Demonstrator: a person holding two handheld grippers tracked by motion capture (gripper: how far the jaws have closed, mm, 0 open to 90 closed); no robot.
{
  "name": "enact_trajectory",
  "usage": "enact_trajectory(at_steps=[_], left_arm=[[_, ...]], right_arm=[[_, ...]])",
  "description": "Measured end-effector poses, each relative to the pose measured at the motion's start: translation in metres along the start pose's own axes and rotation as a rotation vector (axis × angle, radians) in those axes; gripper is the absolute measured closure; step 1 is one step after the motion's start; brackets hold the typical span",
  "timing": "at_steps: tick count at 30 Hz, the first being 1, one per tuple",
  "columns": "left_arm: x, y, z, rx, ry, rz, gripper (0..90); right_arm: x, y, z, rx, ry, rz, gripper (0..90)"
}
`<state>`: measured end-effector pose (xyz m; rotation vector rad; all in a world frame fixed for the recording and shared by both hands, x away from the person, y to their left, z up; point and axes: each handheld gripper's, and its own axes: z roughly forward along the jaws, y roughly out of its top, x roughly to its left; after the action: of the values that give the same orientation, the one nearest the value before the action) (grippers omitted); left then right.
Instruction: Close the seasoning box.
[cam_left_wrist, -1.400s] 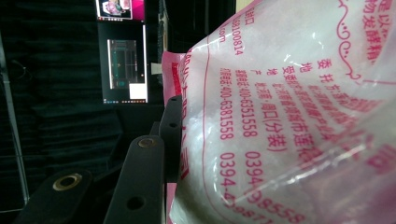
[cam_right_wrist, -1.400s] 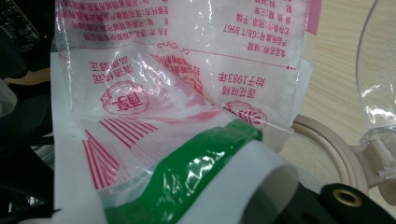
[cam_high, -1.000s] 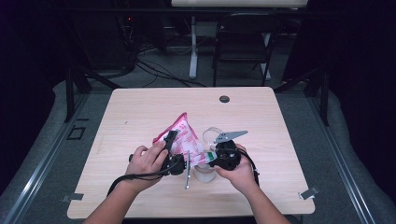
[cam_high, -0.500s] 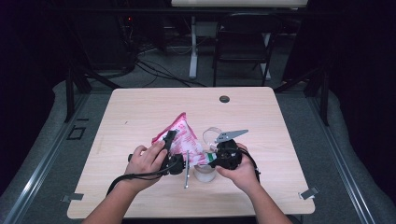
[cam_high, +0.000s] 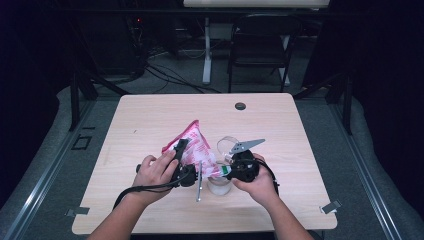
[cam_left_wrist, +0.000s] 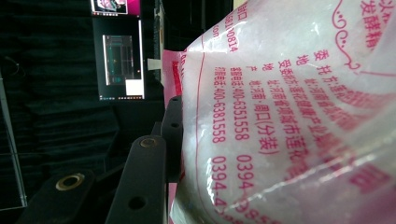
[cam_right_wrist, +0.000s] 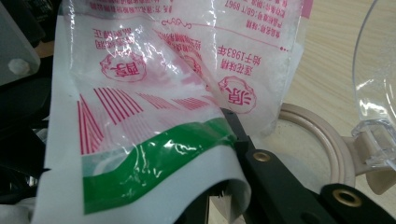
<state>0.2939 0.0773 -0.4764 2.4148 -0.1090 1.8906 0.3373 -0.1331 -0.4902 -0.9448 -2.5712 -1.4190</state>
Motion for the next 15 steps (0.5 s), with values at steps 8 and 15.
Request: enact_trajectory(at_steps=[8,15], left_arm=[[0.0011,0.0003,-0.0015,-0.002,0.008,-0.004,67.4],[-0.0005,-0.0004,0.0007,-0.04,0.035,-0.008,67.4]], right_arm=[[-0.0005,-0.0009,0.0021,0.016,0.002,0.004,90.0],[-0.0007,-0.0009,0.0022,0.017,-0.002,0.005,90.0]])
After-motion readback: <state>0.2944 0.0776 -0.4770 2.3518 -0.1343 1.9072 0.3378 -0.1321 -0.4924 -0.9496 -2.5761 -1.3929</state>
